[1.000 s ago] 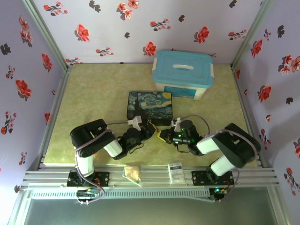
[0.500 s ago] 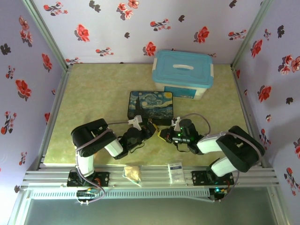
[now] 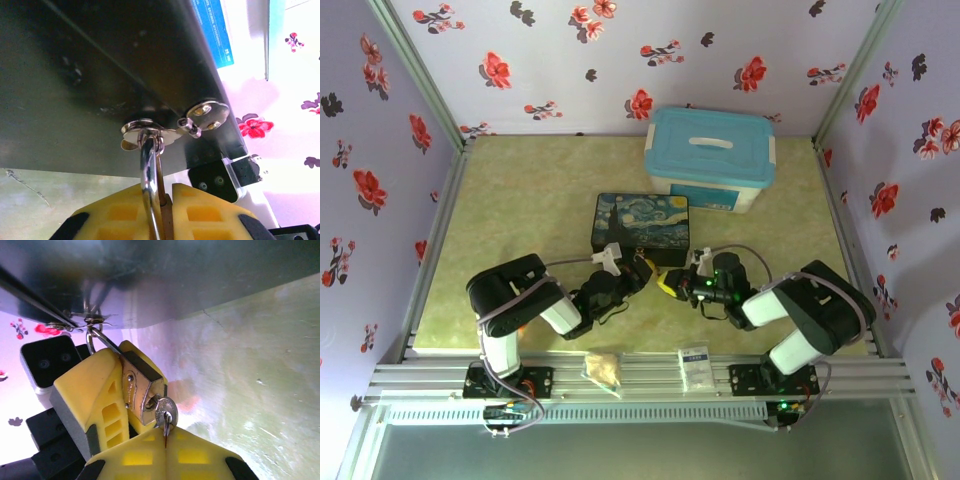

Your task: Unlock the padlock with the key

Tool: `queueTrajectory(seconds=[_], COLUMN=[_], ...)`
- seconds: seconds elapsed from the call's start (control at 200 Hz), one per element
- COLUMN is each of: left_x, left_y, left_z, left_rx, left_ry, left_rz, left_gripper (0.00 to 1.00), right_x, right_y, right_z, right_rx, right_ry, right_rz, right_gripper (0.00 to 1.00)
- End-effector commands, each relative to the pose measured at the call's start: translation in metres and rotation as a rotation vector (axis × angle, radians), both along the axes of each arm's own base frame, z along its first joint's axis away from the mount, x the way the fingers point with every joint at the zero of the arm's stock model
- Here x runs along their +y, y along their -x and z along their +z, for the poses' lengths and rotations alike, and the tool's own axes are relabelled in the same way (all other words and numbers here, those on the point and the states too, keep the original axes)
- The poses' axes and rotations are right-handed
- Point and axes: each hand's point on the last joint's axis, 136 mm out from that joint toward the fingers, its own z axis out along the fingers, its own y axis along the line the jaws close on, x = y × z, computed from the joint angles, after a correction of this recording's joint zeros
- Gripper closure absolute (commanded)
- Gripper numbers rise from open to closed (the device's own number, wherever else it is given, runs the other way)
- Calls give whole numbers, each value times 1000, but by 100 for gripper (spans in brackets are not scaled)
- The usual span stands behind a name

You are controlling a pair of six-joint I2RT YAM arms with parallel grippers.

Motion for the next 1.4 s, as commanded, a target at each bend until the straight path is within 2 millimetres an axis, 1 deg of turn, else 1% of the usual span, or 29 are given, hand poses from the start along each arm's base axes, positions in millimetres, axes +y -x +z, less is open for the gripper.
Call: queueTrajectory(seconds=[0.0, 0.055, 0.08, 0.12, 0.21, 0.305, 0.34, 0.435, 0.535, 0.605, 0.69, 0.745, 0.815, 0.925, 1.11, 1.215, 1.345, 1.395], left_x=[-18, -19, -19, -19, -16, -12, -11, -6, -6, -7, -8, -8, -7, -6, -5, -5, -4, -5], left_y=[39, 38, 38, 37, 35, 34, 33, 30, 30, 30, 30, 30, 31, 31, 31, 31, 32, 32], left_z=[-8, -9, -10, -11, -14, -15, -17, -21, -22, -21, -20, -19, -21, -22, -25, -25, -24, -23], left_rx=[27, 29, 30, 32, 40, 41, 44, 57, 62, 61, 61, 65, 73, 79, 90, 89, 89, 89], left_ry=[-22, -23, -25, -24, -29, -36, -40, -44, -43, -39, -37, -33, -32, -31, -34, -33, -30, -30], left_rz=[-183, -180, -182, -178, -165, -149, -146, -129, -129, -131, -131, -131, -130, -127, -122, -122, -122, -123], left_gripper=[100, 100, 100, 100, 100, 100, 100, 100, 100, 100, 100, 100, 100, 100, 100, 100, 100, 100], right_x=[2, 4, 3, 0, -9, -18, -22, -32, -37, -33, -29, -28, -21, -13, -3, 6, 9, 7], right_y=[-30, -26, -24, -23, -21, -15, -12, -7, -4, 2, 9, 10, 14, 13, 16, 22, 22, 17], right_z=[32, 33, 31, 33, 31, 21, 16, 11, 15, 17, 14, 11, 8, 4, -11, -15, -17, -15], right_rx=[-237, -271, -273, -283, -280, -274, -264, -281, -354, -452, -576, -634, -723, -818, -887, -928, -958, -976], right_ry=[80, 156, 192, 214, 252, 348, 393, 497, 572, 649, 765, 829, 887, 973, 1065, 1065, 1091, 1129], right_rz=[-42, -16, -7, -8, -11, 25, 41, 76, 98, 149, 225, 243, 287, 308, 388, 411, 416, 388], right_gripper=[100, 97, 95, 92, 77, 62, 59, 58, 60, 61, 61, 61, 61, 62, 63, 63, 63, 64])
